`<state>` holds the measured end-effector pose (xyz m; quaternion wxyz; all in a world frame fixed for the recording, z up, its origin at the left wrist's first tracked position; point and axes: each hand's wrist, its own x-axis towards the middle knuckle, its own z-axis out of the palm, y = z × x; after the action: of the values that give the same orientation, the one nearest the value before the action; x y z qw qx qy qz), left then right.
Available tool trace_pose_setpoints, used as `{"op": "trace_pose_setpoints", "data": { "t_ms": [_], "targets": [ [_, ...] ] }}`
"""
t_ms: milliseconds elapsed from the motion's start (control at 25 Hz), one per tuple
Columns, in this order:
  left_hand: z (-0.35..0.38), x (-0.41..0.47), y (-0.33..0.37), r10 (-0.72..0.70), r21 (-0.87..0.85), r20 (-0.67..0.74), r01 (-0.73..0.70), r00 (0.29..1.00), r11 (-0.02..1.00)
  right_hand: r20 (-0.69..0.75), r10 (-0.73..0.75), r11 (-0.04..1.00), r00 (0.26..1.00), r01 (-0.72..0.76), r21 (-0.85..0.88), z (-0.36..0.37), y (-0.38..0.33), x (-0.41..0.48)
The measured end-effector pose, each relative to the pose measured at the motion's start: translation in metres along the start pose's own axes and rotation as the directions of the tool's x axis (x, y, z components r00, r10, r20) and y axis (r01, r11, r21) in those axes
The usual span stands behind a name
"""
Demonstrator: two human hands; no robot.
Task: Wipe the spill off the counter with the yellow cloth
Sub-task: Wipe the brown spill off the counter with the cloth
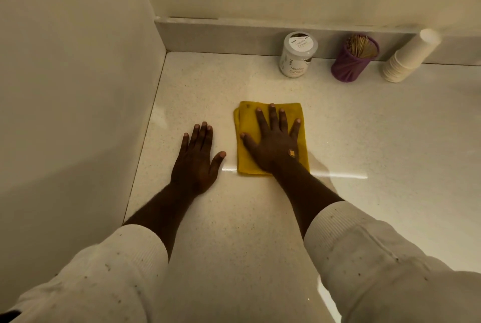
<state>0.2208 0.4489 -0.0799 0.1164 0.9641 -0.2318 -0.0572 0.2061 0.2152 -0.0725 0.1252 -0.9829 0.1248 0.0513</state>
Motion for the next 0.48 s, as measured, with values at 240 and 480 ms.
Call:
{"op": "trace_pose_setpoints", "data": {
  "t_ms": [240,480],
  "targets": [
    [0.000,0.002,0.000,0.000,-0.021,-0.005,0.000,1.000,1.000,-0.002,0.106,0.994,0.994,-0.106,-0.035,0.000,0.031,-0.034],
    [-0.005,-0.004,-0.001,0.031,-0.020,-0.046,-0.032,0.998,0.999,-0.031,0.114,0.992,0.993,-0.116,-0.050,0.017,0.015,-0.083]
  ]
}}
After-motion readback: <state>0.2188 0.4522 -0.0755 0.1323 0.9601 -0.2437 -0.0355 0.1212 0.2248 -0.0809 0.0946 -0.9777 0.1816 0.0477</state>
